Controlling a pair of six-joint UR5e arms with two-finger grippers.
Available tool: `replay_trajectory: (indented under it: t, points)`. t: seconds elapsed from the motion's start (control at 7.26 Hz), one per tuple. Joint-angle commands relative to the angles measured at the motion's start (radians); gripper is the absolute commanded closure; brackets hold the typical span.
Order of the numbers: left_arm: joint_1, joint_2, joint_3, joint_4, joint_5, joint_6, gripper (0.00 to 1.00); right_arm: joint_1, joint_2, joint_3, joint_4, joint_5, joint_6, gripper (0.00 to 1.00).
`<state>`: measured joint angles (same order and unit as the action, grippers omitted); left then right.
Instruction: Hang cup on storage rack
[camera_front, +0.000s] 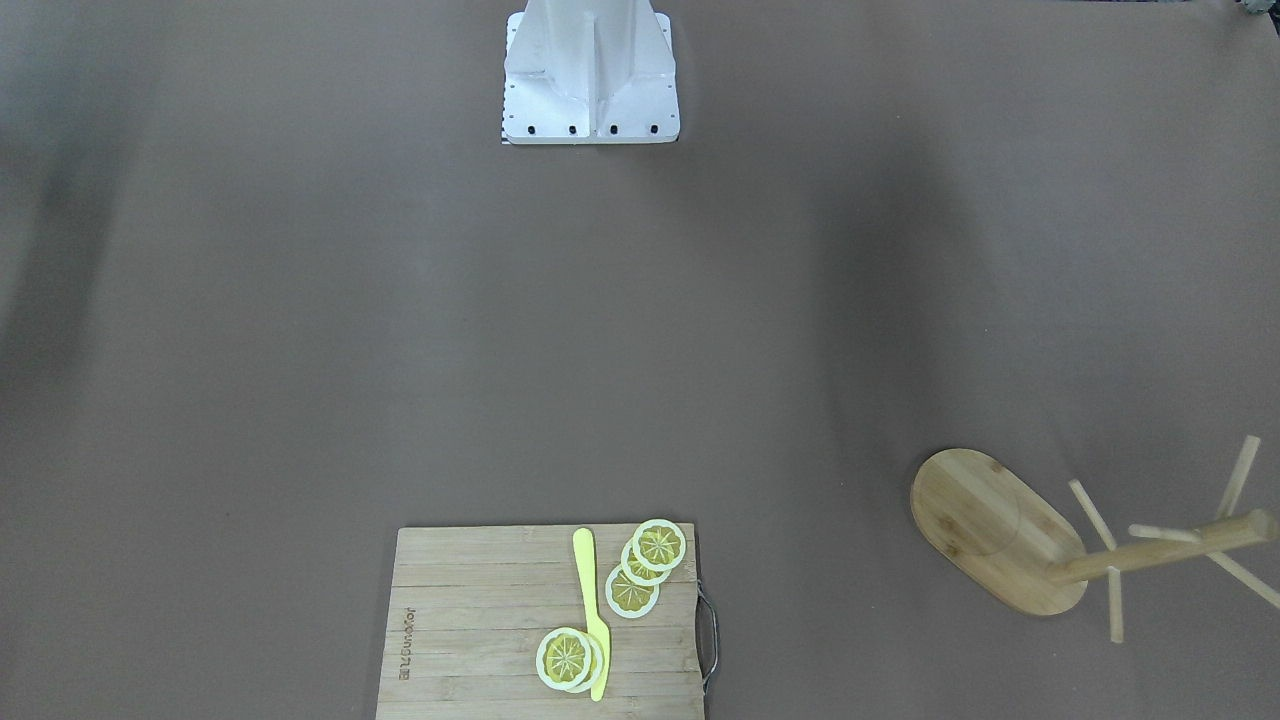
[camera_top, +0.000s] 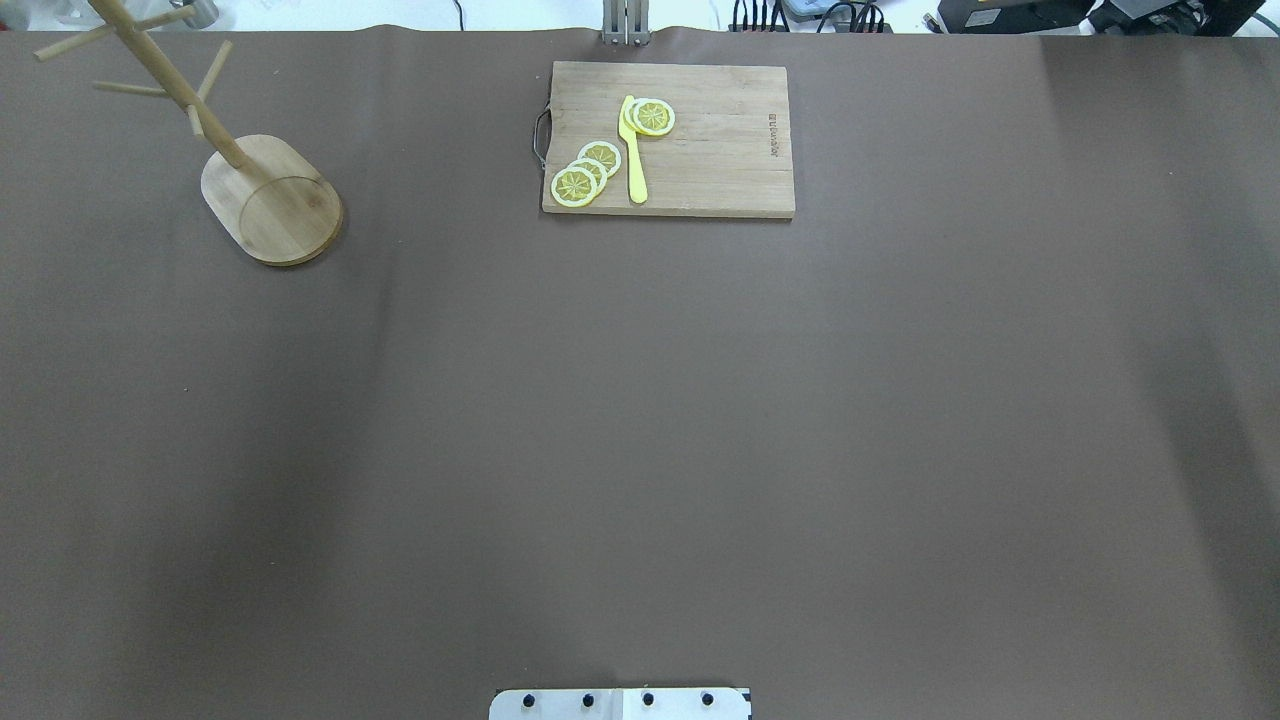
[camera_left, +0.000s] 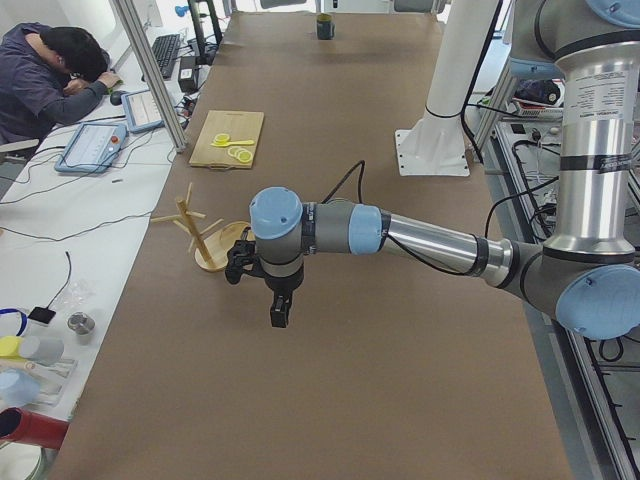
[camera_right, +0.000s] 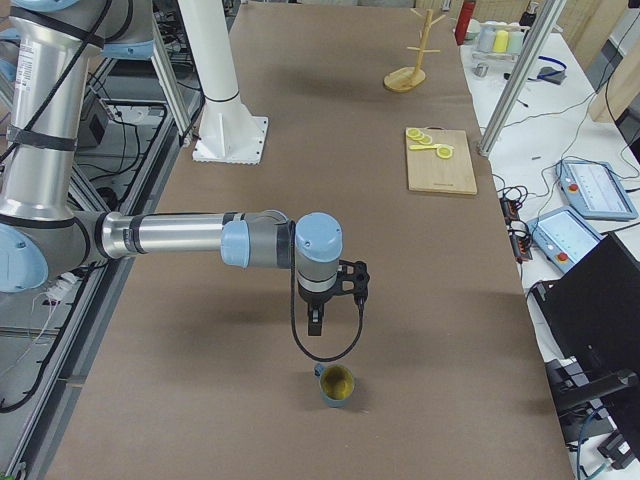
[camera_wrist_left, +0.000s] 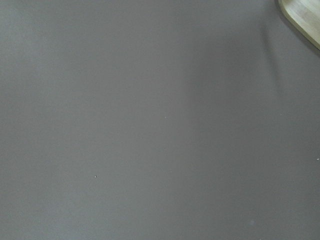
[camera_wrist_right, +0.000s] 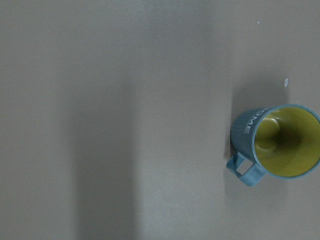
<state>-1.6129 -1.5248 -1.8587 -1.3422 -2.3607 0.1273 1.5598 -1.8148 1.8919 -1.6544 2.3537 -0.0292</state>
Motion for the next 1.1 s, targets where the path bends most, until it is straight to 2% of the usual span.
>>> replay_trajectory:
  t: [0.0,0.69,0.96]
  points:
    - [-0.001,0.000,-0.008,0.002,0.001,0.000,0.01,0.000,-0.003,0.010,0.001,-0.001,0.000,0.00]
    - [0.005,0.020,-0.083,-0.002,-0.011,-0.002,0.01,0.017,0.003,0.021,-0.001,-0.014,0.000,0.00]
    - [0.005,0.000,-0.109,-0.003,-0.014,-0.003,0.01,0.031,0.008,0.073,0.001,-0.008,0.014,0.00]
